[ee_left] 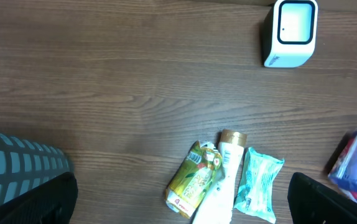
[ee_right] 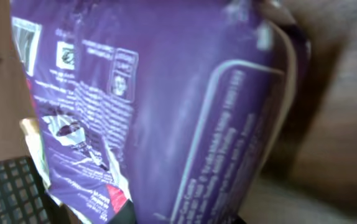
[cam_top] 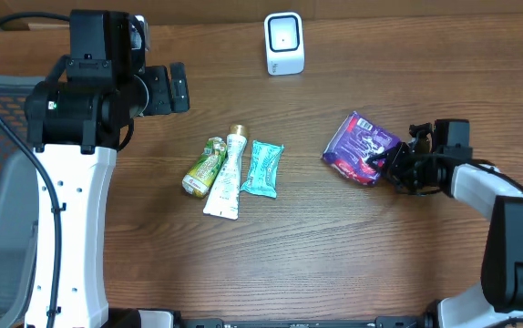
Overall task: Scan the item barcode
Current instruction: 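Regrasp the purple pouch with the right gripper from its right side, then lift the pouch and hold its barcode up to the white scanner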
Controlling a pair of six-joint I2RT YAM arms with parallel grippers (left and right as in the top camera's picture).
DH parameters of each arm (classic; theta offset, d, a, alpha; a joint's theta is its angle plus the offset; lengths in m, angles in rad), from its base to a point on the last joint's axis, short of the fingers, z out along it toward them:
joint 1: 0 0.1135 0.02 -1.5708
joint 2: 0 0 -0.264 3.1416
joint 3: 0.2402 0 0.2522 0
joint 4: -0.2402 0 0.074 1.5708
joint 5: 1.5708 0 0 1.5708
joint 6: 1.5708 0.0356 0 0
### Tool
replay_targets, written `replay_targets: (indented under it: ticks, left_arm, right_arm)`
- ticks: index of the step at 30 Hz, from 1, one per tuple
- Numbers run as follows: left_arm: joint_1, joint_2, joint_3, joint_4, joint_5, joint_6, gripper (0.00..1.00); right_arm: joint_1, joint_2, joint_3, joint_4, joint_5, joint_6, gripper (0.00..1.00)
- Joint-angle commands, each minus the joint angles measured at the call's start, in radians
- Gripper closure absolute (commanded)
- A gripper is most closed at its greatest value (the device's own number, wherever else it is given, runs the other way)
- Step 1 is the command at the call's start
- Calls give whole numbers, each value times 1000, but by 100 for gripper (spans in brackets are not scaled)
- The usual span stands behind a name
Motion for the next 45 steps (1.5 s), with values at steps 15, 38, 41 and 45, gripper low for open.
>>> replay_targets:
  ticks: [15, 38, 41, 45]
  left_arm:
    - [4, 8, 13, 0, -13, 19, 0]
    - [4, 8, 13, 0, -13, 19, 1]
    - [4, 8, 13, 1, -13, 19, 1]
    - [4, 8, 13, 0, -13, 19, 0]
  right_arm:
    - [114, -159, 799, -823, 180, -568, 96]
    - [403, -140, 959, -600, 824, -422, 96]
    - [502, -98, 1006, -533, 1231, -451, 96]
    - [600, 18, 1007, -214, 1633, -758, 96]
